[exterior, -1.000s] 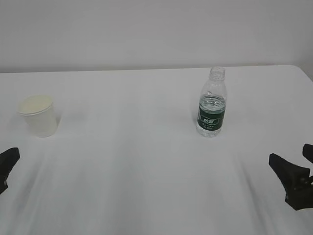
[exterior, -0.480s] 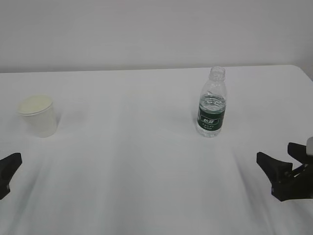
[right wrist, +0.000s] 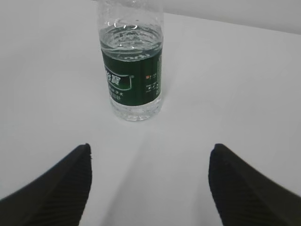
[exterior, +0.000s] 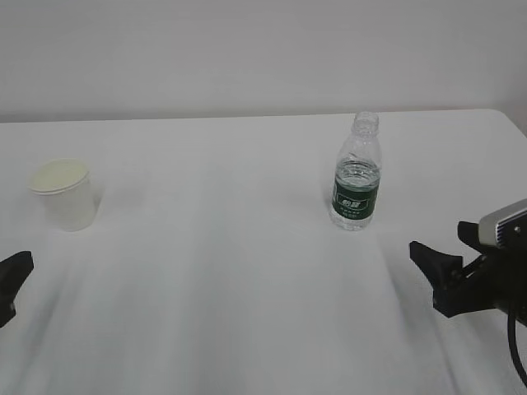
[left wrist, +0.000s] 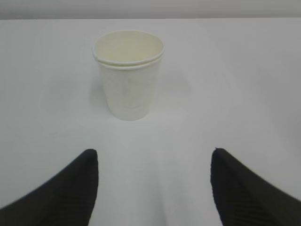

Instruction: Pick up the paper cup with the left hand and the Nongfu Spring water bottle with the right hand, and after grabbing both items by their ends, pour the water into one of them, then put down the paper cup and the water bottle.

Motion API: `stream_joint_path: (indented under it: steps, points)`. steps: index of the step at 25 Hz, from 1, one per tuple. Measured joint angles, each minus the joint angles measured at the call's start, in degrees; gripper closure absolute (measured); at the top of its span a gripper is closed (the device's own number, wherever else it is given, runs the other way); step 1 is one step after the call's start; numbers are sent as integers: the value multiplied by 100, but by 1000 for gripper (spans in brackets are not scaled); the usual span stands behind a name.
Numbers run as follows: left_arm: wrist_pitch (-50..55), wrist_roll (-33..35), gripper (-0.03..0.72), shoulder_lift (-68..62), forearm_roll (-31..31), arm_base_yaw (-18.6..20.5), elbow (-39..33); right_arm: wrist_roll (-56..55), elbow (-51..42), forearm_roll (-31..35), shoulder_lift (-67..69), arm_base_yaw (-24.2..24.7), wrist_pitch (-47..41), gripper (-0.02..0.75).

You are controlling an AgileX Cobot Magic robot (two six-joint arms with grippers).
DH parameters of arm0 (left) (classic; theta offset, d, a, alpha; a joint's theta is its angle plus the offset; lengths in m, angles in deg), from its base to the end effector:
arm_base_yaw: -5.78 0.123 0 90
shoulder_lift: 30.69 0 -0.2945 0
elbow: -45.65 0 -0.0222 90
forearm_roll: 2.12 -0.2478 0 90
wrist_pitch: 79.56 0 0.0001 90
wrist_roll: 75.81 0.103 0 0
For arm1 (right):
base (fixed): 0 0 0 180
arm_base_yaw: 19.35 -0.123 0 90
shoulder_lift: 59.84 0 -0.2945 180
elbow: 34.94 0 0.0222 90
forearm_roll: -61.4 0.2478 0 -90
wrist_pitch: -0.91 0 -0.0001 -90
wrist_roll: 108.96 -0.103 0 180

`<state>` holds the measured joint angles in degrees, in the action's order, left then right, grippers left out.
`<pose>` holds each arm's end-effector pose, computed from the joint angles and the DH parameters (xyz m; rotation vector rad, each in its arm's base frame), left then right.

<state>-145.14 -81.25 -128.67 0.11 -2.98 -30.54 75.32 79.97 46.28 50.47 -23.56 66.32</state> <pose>0.1841 -0.0247 0.1374 0.0155 1.8979 -0.1461 0.2353 0.0418 0.1184 -0.4069 1.8820 0.1556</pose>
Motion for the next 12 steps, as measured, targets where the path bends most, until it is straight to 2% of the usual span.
stream_joint_path:
  steps: [12]
  points:
    - [0,0,155,-143,92,0,-6,218,572,-106,757,0,10,148]
